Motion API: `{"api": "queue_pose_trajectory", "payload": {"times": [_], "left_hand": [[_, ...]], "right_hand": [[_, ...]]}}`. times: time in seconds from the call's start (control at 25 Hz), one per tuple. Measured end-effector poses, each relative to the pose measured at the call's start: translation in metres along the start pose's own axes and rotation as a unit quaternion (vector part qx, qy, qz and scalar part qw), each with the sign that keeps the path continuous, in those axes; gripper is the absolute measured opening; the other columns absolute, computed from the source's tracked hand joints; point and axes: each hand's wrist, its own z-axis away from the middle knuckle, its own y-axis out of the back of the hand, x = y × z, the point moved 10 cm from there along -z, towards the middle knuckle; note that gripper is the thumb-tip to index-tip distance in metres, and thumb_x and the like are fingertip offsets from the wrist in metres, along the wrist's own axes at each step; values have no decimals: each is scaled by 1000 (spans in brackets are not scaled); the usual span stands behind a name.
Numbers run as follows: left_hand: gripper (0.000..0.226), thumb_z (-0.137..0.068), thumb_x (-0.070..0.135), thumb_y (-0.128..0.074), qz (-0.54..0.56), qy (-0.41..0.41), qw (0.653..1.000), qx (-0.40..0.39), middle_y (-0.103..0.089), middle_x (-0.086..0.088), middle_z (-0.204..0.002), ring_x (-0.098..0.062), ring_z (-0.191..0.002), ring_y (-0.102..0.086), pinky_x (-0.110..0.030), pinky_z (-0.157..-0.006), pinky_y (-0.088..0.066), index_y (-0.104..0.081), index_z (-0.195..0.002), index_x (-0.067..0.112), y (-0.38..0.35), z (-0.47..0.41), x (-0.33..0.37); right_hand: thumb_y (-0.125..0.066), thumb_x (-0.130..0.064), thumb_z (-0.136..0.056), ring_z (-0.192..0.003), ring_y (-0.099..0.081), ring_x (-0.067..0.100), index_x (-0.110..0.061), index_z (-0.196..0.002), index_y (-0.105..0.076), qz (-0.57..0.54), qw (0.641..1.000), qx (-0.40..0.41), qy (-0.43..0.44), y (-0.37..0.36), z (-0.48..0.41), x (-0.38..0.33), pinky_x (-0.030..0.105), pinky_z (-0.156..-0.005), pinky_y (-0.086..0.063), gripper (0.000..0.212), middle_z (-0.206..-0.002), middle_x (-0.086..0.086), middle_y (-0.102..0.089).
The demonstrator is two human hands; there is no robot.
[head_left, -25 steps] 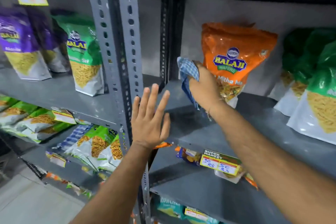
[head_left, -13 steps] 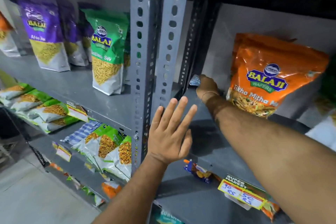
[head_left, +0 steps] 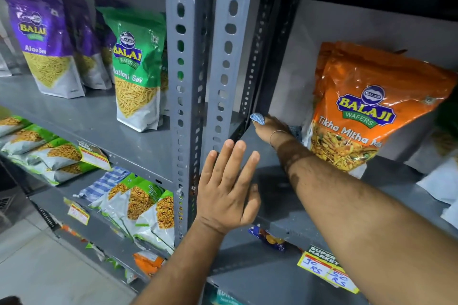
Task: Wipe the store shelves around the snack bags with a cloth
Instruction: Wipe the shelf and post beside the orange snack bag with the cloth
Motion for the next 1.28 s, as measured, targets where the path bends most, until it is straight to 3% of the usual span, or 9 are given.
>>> {"api": "queue_pose_trajectory", "payload": {"times": [0.24,0.32,0.4,0.48,0.68,0.84,0.92,1.08,1.28], "left_hand": [[80,-95,37,-41,-2,37,999,-12,-1,-15,-175,-36,-162,-9,-49,-132,-10,-13,-165,9,-2,0,-7],[79,-95,37,-40,-3,41,999,-22,-2,-16,-175,-36,-162,-10,-48,-132,-10,-14,-164,8,-3,-2,-7],[78,-95,36,-39,-4,40,999,-25,-2,-15,-175,-35,-162,-10,-48,-132,-10,-17,-164,9,-3,-2,-6],[76,-95,35,-39,-9,39,999,-27,-2,-15,-175,-35,-162,-10,-47,-132,-10,-19,-164,10,-4,-3,-6],[76,-94,33,-37,-24,40,998,-39,2,-16,-175,-35,-162,-7,-46,-132,-8,-21,-163,7,-4,-3,-6],[75,-94,32,-35,-32,39,998,-43,2,-16,-175,-35,-162,-7,-46,-132,-7,-21,-163,7,-3,-1,-5],[75,-94,32,-37,-36,46,997,-46,3,-17,-175,-36,-162,-6,-46,-132,-7,-22,-163,6,-4,-1,-7],[74,-93,32,-37,-47,42,997,-49,2,-18,-174,-36,-162,-7,-46,-132,-7,-28,-160,3,-6,-4,-6],[74,-93,33,-36,-43,42,997,-48,1,-17,-175,-35,-162,-7,-46,-132,-8,-29,-160,4,-7,-3,-7]], "right_hand": [[-27,-53,-100,-153,-23,21,-29,-156,-29,36,989,-62,128,-29,44,-32,43,-123,-17,61,-166,-5,-26],[-27,-56,-96,-144,-39,25,-34,-146,-42,-3,991,-48,123,-26,50,-27,44,-119,-29,57,-157,-4,-42],[-34,-53,-94,-121,-59,33,-32,-127,-58,-67,996,2,54,-11,41,-13,44,-104,-46,46,-136,3,-63],[-38,-48,-94,-110,-64,35,-25,-119,-65,-56,998,34,-8,-2,21,-3,42,-96,-51,43,-125,9,-68],[-34,-64,-89,-125,-55,36,-24,-140,-53,-50,996,-68,-31,-24,-11,-1,44,-109,-42,67,-142,11,-57],[-32,-55,-101,-151,-26,25,-25,-155,-31,1,993,-78,93,-22,34,-29,41,-122,-17,62,-164,3,-30],[-30,-50,-104,-155,-15,17,-26,-158,-26,8,985,-98,143,-31,51,-35,39,-125,-8,59,-167,-4,-21],[-30,-64,-96,-147,-34,27,-35,-151,-38,-37,991,-87,91,-24,24,-21,47,-122,-19,63,-159,1,-40],[-30,-58,-99,-148,-32,25,-33,-153,-34,-4,992,-99,80,-24,12,-22,44,-120,-18,60,-161,2,-37]]}}
